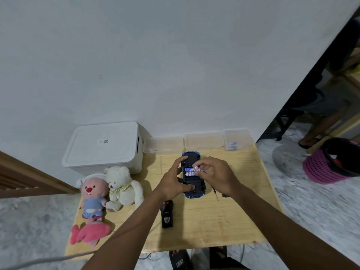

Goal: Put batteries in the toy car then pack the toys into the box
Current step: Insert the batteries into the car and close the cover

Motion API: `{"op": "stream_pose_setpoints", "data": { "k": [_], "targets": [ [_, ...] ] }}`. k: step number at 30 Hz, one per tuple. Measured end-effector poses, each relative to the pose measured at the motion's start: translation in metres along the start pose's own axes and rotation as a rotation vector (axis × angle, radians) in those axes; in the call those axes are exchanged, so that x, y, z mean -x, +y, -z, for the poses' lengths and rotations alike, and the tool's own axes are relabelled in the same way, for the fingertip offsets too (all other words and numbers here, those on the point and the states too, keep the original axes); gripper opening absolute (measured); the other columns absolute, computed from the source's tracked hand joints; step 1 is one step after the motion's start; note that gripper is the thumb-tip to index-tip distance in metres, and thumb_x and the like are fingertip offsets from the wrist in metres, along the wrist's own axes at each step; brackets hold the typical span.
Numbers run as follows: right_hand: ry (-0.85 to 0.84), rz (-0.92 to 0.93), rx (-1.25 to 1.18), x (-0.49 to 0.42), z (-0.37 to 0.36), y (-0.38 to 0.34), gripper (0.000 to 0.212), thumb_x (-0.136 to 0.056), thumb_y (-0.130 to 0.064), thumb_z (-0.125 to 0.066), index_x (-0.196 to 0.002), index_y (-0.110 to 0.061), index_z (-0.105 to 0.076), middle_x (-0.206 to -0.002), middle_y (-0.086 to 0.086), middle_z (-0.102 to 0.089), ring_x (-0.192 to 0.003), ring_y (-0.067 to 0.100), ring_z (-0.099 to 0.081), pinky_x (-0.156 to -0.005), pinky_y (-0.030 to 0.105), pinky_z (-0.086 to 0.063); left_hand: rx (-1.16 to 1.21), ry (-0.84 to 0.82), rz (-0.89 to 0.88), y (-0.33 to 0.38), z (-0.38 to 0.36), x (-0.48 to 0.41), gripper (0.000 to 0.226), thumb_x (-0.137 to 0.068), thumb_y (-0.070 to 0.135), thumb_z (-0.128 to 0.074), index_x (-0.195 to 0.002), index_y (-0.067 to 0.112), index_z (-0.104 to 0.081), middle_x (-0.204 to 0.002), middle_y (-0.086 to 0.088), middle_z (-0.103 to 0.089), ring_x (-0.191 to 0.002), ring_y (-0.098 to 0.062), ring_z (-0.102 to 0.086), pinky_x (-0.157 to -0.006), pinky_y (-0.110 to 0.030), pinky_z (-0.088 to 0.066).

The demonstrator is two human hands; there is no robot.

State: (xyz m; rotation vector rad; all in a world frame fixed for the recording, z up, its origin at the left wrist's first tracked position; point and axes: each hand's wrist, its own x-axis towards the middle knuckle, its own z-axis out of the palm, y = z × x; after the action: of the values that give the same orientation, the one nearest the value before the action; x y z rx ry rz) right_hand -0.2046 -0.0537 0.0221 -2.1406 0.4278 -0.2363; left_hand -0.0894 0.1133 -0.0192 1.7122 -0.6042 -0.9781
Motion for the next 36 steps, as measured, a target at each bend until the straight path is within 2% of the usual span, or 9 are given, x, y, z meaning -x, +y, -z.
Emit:
{"op": "stream_pose_setpoints", "data": {
  "k": [7, 10, 12, 22, 28, 30, 33, 36],
  "targets": [
    [0.039, -0.115, -0.19, 0.009, -0.007, -0.001, 0.022, -0.082, -0.011, -0.08, -0.095, -0.02, -0.064, -0.085, -0.007, -0.076, -0.082, 0.003, -0.072, -0.076, 0.018, -0.056, 0.006, -0.003, -0.014, -0.001, -0.004, 0.003, 0.1, -0.074, -0.001, -0.086, -0.147, 0.046, -0.036, -0.136, 0.0, -0.061, -0.093, -0.021, -0.074, -0.082, -0.038, -0.063],
    [0.079, -0.107, -0.124, 0.012, -0.009, 0.003, 0.022, -0.078, -0.017, -0.084, -0.091, -0.024, -0.068, -0.083, -0.012, -0.072, -0.079, 0.0, -0.067, -0.07, 0.013, -0.052, 0.008, 0.008, -0.022, 0.0, -0.003, 0.004, 0.1, -0.074, 0.0, -0.085, -0.147, 0.048, -0.036, -0.135, 0.0, -0.062, -0.089, -0.016, -0.074, -0.082, -0.037, -0.063],
    [0.133, -0.095, -0.078, 0.015, -0.009, 0.007, 0.022, -0.075, -0.018, -0.087, -0.09, -0.022, -0.071, -0.076, -0.008, -0.069, -0.071, 0.002, -0.062, -0.064, 0.011, -0.047, 0.005, 0.011, -0.026, 0.0, -0.002, 0.005, 0.1, -0.073, 0.001, -0.086, -0.146, 0.05, -0.036, -0.136, 0.0, -0.061, -0.087, -0.014, -0.073, -0.083, -0.036, -0.063],
    [0.126, -0.138, -0.001, 0.016, -0.011, 0.006, 0.022, -0.066, -0.02, -0.094, -0.08, -0.015, -0.078, -0.07, -0.005, -0.072, -0.062, 0.0, -0.062, -0.059, 0.009, -0.047, 0.016, 0.009, -0.031, 0.002, 0.002, 0.012, 0.1, -0.074, 0.0, -0.086, -0.146, 0.048, -0.036, -0.133, -0.001, -0.063, -0.09, -0.014, -0.073, -0.078, -0.031, -0.061],
    [0.13, -0.161, -0.002, 0.014, -0.019, 0.001, 0.02, -0.068, -0.015, -0.092, -0.084, -0.01, -0.081, -0.069, -0.004, -0.073, -0.058, -0.007, -0.063, -0.057, 0.007, -0.047, 0.026, 0.02, -0.031, 0.002, 0.001, 0.014, 0.1, -0.073, 0.0, -0.086, -0.145, 0.05, -0.037, -0.133, 0.0, -0.064, -0.092, -0.015, -0.072, -0.077, -0.031, -0.062],
    [0.117, -0.152, 0.013, 0.015, -0.02, 0.001, 0.017, -0.073, -0.014, -0.089, -0.089, -0.01, -0.082, -0.075, -0.001, -0.077, -0.063, -0.004, -0.067, -0.061, 0.011, -0.052, 0.027, 0.03, -0.034, 0.001, 0.002, 0.015, 0.1, -0.073, 0.0, -0.086, -0.144, 0.05, -0.037, -0.132, 0.001, -0.065, -0.091, -0.015, -0.072, -0.079, -0.033, -0.062],
    [0.08, -0.128, 0.045, 0.017, -0.021, 0.0, 0.014, -0.083, -0.015, -0.081, -0.096, -0.011, -0.081, -0.085, 0.002, -0.079, -0.073, 0.006, -0.073, -0.071, 0.028, -0.06, 0.024, 0.043, -0.033, 0.0, 0.004, 0.016, 0.1, -0.073, 0.0, -0.085, -0.144, 0.051, -0.037, -0.131, 0.002, -0.066, -0.092, -0.017, -0.073, -0.082, -0.037, -0.063],
    [0.054, -0.102, 0.09, 0.015, -0.018, -0.002, 0.011, -0.084, -0.013, -0.079, -0.095, -0.01, -0.081, -0.083, -0.003, -0.076, -0.069, 0.001, -0.068, -0.068, 0.024, -0.056, 0.029, 0.042, -0.04, 0.002, 0.005, 0.017, 0.099, -0.074, -0.001, -0.085, -0.144, 0.049, -0.037, -0.129, 0.003, -0.066, -0.092, -0.015, -0.073, -0.08, -0.034, -0.062]
  ]
}}
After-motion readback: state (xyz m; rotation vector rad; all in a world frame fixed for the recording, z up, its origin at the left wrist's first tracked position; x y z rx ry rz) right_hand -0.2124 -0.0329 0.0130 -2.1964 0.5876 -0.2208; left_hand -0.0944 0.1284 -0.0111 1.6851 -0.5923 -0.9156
